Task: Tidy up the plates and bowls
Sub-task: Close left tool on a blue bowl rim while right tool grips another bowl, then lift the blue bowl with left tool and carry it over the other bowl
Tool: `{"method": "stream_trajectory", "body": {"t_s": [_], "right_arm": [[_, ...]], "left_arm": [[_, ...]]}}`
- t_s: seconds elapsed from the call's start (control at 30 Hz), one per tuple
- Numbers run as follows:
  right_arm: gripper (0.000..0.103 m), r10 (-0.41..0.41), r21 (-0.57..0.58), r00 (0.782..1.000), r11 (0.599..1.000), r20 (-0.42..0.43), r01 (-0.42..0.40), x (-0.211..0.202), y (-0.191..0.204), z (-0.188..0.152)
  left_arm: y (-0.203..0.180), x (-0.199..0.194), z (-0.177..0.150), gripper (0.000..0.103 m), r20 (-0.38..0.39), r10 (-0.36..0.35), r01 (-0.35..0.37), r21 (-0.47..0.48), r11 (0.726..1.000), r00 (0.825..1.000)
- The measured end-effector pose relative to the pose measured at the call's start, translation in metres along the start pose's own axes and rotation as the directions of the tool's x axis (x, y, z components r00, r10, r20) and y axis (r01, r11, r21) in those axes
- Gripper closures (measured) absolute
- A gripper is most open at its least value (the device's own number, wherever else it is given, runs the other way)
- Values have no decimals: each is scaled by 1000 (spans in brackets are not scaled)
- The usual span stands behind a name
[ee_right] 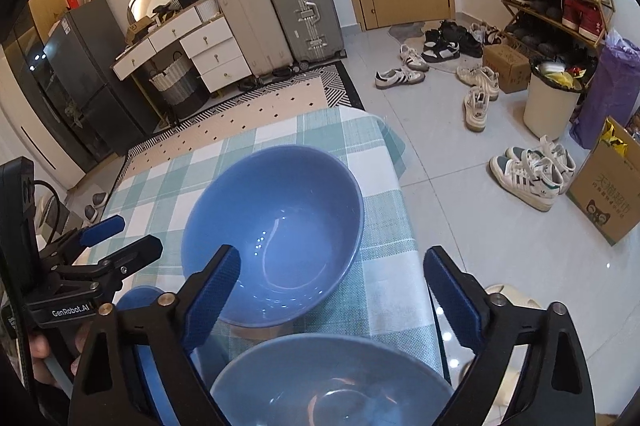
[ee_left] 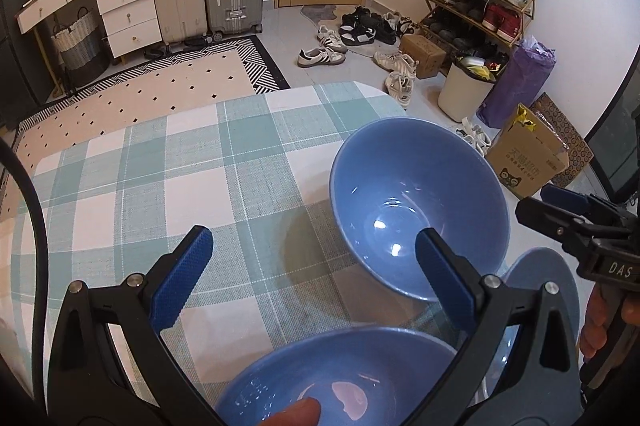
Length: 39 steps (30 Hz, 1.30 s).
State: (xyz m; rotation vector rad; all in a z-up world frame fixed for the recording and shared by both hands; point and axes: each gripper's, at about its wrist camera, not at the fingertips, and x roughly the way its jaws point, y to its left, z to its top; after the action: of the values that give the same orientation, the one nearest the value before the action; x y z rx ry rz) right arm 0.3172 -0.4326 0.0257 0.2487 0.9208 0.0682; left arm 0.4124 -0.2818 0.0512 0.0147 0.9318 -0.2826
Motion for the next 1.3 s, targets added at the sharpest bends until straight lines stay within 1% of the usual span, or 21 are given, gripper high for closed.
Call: {"method": "stream_trajectory", "body": {"t_s": [0.03,0.13,0.23,0.27,0.33,0.37,0.4,0.43,0.47,0.53,0.63,0.67,0.73,0.8,0.9,0.93,0.97,1.07,1.3], "right_arm": [[20,-1,-2,1000,1000,-8,1,2,0,0],[26,4,-11,1000,1000,-25,-5,11,0,1],[32,4,-7,999,1000,-46,-5,20,-2,1],[33,4,-9,999,1000,-49,-4,23,-2,1],[34,4,-12,998,1000,-58,-4,27,-2,1],[36,7,-13,998,1000,-61,-8,30,-2,0],[43,9,-16,998,1000,-65,-10,32,-2,0],[48,5,-19,998,1000,-67,-6,34,-2,0],[49,2,-22,997,1000,-71,-3,36,-1,0],[55,5,-26,997,1000,-76,-7,40,-1,-1],[60,-3,-38,997,999,-76,0,43,0,-1],[62,-6,-41,997,999,-77,3,44,0,-1],[68,-11,-45,997,999,-79,8,46,-1,-2],[72,-18,-53,997,999,-79,14,48,0,-1],[79,-34,-70,997,997,-66,29,48,2,-2],[83,-40,-76,997,996,-59,35,47,3,-2],[84,-49,-84,997,995,-53,44,47,4,-2],[84,-54,-88,997,995,-52,49,46,3,-2],[84,-63,-90,997,994,-52,58,46,3,-2]], "left_arm": [[0,3,1,2,-2,-3,3,-1,1000,1000],[-3,13,5,4,-16,-13,13,-4,1000,1000],[-7,22,7,9,-33,-23,23,9,1000,999],[-7,26,7,11,-42,-29,29,14,999,999],[-9,32,7,18,-55,-31,32,18,999,998],[-10,36,7,24,-62,-32,33,20,999,998],[-11,38,6,31,-71,-33,35,21,999,997],[-12,42,6,33,-81,-36,38,21,999,996],[-12,45,6,36,-89,-42,44,22,999,995],[-13,50,5,40,-99,-51,53,24,998,994],[-16,56,5,49,-110,-57,61,32,998,992],[-16,59,5,54,-114,-58,62,32,998,992],[-17,63,5,61,-121,-61,65,31,997,991],[-18,67,4,73,-129,-63,68,31,997,990],[-19,71,3,86,-132,-65,71,37,997,989],[-19,71,3,86,-131,-65,71,41,997,989],[-20,72,4,86,-126,-57,63,48,997,990],[-22,71,4,86,-117,-51,59,58,997,992],[-21,64,5,86,-93,-65,70,60,996,994]]}}
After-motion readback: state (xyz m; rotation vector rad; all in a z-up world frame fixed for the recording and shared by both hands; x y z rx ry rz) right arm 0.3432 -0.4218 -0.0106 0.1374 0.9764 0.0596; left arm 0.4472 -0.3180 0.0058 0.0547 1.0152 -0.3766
